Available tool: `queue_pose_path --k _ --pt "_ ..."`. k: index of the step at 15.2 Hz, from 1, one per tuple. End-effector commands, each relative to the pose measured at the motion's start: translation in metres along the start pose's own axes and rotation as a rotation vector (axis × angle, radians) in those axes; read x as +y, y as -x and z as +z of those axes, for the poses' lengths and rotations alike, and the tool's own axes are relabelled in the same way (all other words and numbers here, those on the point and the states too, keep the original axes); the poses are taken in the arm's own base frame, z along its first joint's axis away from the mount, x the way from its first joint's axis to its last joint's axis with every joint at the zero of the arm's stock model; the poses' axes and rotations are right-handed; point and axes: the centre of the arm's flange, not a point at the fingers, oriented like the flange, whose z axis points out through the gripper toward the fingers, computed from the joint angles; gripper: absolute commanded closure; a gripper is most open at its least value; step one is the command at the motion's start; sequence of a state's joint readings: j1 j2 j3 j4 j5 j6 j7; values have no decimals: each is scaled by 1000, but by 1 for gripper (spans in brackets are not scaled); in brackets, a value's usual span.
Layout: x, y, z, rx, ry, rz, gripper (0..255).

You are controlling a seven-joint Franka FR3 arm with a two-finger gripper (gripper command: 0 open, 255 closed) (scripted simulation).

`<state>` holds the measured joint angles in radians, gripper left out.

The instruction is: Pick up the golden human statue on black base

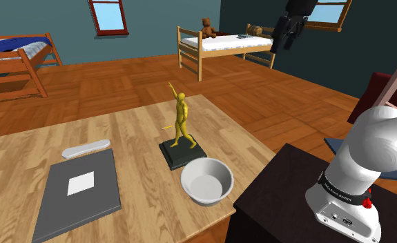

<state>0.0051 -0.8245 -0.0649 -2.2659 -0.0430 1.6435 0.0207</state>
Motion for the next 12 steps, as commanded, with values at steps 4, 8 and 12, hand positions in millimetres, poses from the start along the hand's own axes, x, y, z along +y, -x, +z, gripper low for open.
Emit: queue_pose_path --k 4,8,12 --pt "-27 -15 25 17 12 9 0" --pt "-63 -35 58 39 27 21 0" --pt "-99 -57 92 61 43 32 0"
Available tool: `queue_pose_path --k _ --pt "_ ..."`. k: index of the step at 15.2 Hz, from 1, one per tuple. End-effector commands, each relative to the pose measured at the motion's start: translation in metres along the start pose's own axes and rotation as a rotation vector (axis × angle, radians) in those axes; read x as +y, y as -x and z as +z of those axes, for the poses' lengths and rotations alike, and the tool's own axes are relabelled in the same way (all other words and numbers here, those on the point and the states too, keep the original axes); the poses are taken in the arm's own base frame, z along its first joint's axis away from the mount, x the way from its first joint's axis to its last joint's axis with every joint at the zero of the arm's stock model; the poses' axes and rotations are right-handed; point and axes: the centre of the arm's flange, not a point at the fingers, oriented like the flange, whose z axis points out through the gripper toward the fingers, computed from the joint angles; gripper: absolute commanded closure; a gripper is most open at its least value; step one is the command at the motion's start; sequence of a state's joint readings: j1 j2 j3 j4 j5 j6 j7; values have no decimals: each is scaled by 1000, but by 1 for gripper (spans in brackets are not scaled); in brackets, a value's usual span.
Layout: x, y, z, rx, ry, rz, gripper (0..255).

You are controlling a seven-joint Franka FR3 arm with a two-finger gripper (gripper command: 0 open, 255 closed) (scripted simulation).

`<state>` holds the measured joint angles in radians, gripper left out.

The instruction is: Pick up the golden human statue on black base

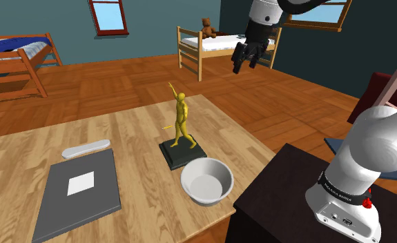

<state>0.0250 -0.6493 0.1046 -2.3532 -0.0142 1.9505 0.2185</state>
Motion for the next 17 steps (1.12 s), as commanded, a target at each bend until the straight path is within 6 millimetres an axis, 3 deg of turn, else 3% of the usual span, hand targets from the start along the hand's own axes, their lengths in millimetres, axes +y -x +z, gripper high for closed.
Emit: queue_pose_path --k 1,17 --pt "-17 -9 17 13 7 7 0" --pt "-158 -96 150 101 69 54 0"
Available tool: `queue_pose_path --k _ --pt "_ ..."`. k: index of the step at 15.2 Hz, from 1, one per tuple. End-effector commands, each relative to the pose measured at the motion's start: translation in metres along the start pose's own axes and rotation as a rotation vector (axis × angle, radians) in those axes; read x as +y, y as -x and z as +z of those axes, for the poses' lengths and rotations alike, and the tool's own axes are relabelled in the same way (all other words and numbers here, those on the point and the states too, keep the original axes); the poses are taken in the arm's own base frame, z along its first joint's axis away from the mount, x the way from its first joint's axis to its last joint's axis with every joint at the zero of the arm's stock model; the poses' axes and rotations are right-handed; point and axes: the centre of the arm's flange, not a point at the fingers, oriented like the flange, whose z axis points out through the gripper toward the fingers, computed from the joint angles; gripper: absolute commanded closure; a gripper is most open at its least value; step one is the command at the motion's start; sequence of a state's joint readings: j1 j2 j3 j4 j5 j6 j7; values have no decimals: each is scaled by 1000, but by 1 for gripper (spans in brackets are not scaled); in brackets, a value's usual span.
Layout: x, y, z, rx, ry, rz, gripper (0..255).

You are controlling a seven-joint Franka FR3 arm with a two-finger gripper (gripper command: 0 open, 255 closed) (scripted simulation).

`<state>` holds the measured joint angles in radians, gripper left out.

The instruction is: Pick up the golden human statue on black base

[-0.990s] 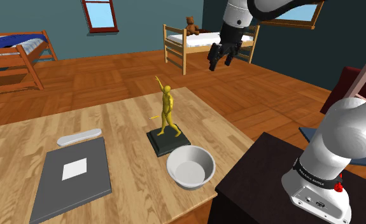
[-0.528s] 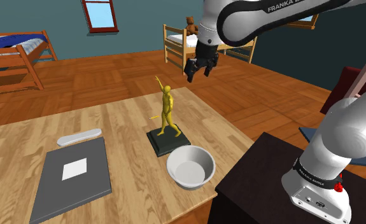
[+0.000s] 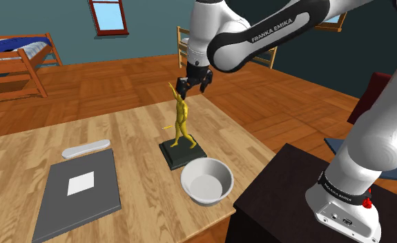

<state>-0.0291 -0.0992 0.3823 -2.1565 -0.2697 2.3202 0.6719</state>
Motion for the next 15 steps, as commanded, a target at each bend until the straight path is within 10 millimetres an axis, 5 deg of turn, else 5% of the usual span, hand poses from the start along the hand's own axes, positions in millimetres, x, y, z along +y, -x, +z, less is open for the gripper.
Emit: queue_pose_path --k 1,12,13,15 --pt "-21 -11 18 12 6 7 0" --pt "-33 -2 64 18 10 10 0" --pt "-33 -2 64 18 10 10 255" --pt "-33 -2 64 18 10 10 255"
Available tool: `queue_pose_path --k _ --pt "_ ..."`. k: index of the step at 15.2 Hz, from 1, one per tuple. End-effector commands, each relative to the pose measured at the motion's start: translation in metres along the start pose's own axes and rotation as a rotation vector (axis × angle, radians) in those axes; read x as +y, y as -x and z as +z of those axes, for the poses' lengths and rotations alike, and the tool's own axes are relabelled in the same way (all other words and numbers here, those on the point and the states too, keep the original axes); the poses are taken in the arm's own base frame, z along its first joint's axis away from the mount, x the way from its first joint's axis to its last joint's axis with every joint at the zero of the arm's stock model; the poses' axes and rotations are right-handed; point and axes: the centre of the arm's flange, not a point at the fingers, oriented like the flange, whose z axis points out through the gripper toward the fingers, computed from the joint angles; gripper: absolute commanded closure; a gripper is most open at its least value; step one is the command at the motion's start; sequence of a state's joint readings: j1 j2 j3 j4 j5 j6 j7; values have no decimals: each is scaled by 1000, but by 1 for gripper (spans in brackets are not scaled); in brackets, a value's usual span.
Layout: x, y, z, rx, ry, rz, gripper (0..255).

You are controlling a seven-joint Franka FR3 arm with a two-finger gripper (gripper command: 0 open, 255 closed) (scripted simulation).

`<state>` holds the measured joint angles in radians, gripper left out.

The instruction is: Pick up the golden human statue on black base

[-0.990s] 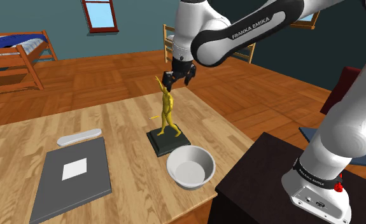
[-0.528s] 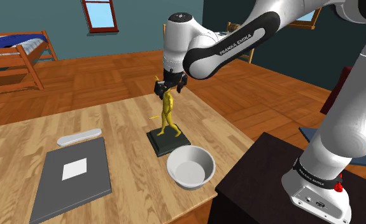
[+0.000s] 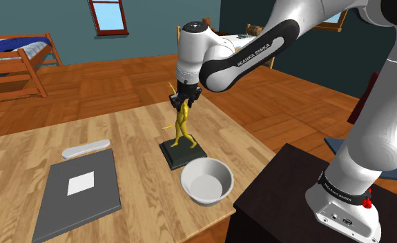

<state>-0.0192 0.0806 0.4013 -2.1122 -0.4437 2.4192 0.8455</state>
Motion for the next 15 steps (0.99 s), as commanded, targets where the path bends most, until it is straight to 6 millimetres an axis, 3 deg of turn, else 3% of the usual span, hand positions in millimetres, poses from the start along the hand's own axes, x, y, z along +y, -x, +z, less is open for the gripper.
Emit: queue_pose_path --k 1,7,15 --pt "0 0 0 0 0 0 255" --pt "0 0 0 0 0 0 255" --pt "3 -15 -39 0 0 0 255"
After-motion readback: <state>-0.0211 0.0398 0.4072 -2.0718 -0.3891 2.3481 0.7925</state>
